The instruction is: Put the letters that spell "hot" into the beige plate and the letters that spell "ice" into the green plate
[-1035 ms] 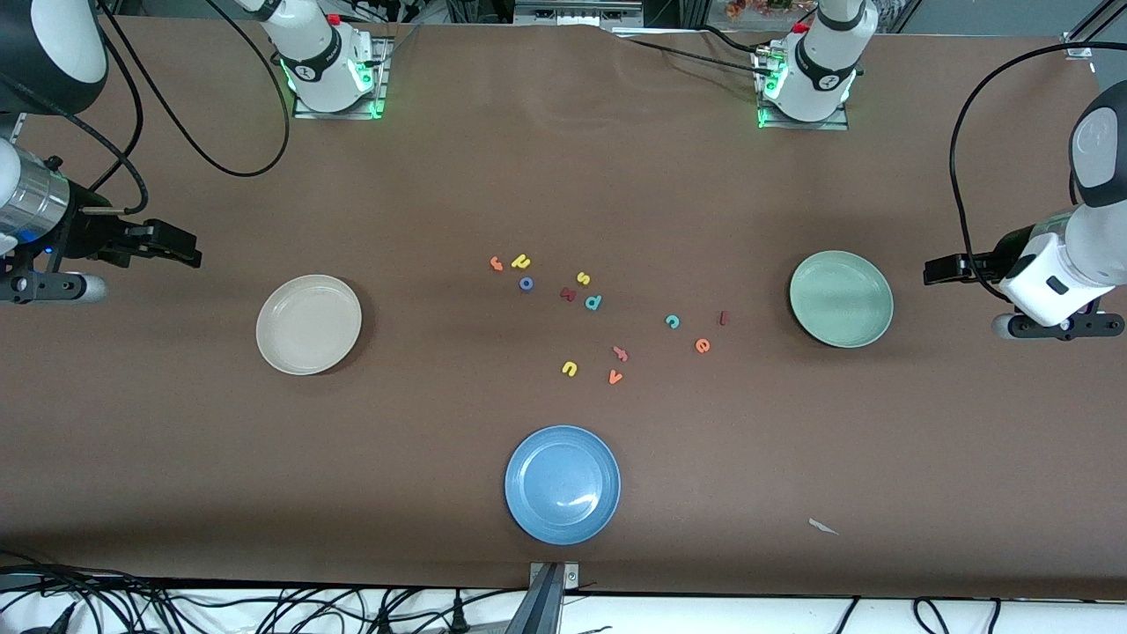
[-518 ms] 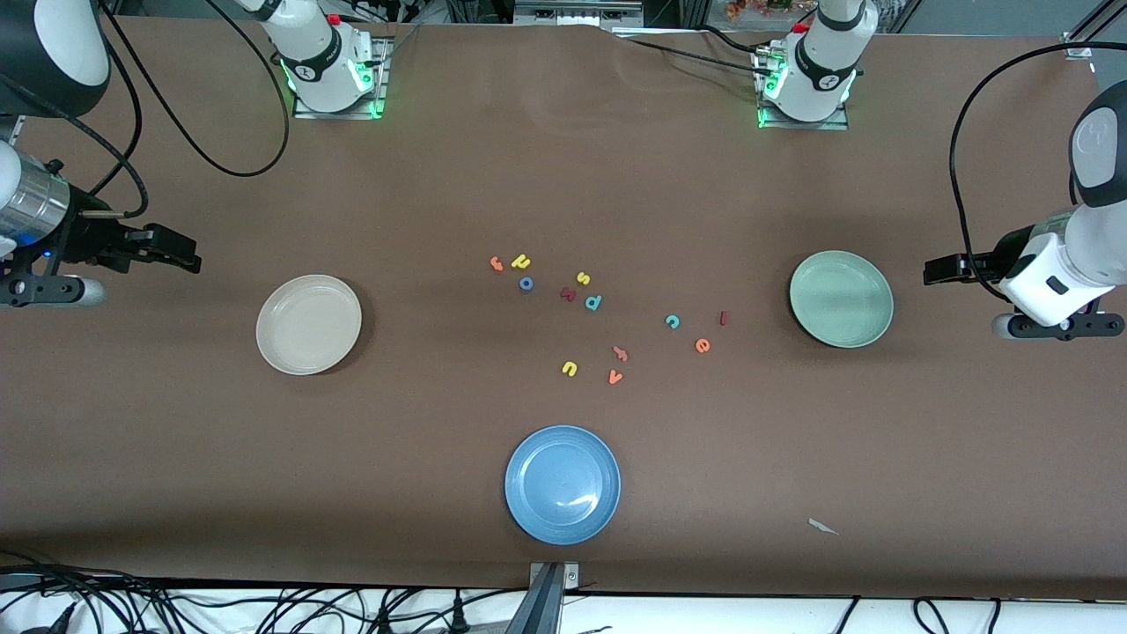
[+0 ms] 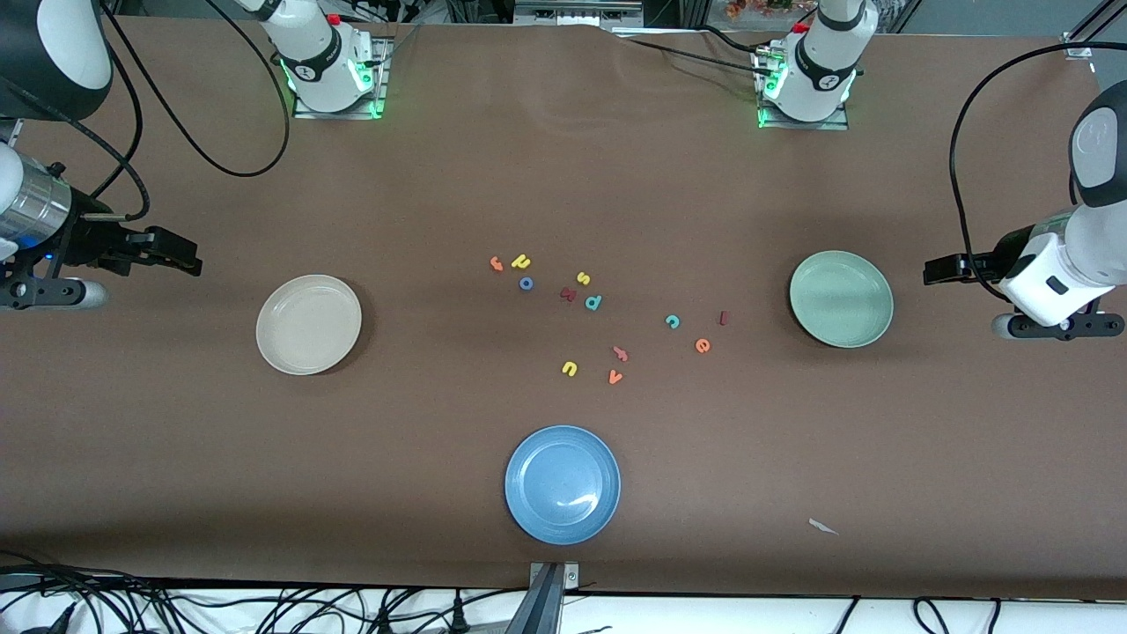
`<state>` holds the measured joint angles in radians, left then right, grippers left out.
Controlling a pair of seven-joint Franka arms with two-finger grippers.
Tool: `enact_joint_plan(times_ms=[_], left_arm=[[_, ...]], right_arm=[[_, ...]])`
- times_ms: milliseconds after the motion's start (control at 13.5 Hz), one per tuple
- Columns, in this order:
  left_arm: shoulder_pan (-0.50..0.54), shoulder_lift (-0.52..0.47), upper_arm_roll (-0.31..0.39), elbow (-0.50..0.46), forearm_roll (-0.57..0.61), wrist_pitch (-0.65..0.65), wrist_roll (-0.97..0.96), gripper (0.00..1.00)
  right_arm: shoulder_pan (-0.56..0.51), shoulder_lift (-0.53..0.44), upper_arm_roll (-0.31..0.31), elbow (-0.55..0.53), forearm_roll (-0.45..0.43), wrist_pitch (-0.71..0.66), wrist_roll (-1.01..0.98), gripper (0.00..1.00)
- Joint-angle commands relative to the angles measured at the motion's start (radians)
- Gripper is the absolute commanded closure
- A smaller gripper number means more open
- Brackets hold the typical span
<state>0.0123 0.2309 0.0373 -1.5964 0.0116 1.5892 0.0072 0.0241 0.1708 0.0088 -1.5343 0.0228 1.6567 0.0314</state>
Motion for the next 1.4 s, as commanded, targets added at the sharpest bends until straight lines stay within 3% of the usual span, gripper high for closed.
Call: enact_joint_plan(times_ms=[0,1331], left_arm=[[0.0,-0.002,0.001,0.004,-0.018,0.003,0.016,0.0],[-0.012,0.013,0.0,0.009,-0.021,0.009,0.007,0.0]], right_arm=[[-0.003,-0.013,0.005,-0.017,-0.003,0.015,0.01,0.0],[-0.004,-0.013,0.003,-0.017,-0.001,0.014,-0.001,0.0]])
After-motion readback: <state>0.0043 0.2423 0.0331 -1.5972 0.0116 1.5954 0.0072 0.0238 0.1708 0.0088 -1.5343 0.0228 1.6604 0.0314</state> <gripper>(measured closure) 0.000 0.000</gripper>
